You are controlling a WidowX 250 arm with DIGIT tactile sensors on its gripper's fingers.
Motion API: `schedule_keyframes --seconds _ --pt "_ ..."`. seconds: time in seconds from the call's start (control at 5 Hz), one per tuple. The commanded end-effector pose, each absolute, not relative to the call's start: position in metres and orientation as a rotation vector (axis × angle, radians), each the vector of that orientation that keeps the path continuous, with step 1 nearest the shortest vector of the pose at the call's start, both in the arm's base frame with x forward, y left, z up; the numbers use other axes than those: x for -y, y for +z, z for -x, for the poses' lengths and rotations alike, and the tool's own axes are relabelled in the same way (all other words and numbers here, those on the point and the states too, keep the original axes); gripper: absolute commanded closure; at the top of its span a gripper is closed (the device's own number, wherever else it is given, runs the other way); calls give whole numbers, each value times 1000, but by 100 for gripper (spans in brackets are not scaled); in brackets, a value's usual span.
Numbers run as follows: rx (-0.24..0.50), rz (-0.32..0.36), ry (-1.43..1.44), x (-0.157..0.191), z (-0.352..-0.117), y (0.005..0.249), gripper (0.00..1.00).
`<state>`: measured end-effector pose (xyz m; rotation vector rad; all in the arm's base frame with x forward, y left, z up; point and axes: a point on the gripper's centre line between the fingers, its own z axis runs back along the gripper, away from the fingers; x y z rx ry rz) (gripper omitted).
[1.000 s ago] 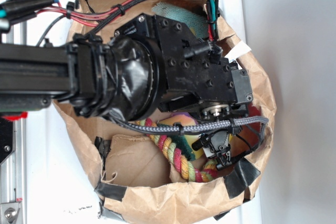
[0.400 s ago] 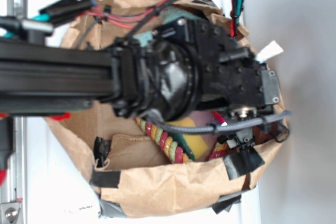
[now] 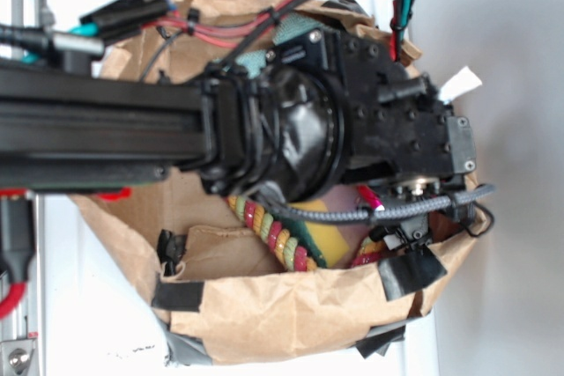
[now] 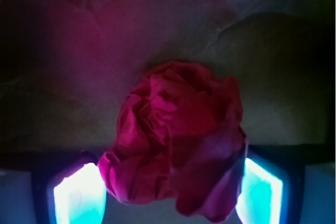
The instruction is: Grab the red paper.
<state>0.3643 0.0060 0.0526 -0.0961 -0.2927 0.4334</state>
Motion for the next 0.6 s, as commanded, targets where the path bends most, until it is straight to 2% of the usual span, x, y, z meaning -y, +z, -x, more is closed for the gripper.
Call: schedule_keyframes --seconds 0.0,0.4 --pt "311 155 464 1 -392 67 0" --pt "305 149 454 2 -399 60 0"
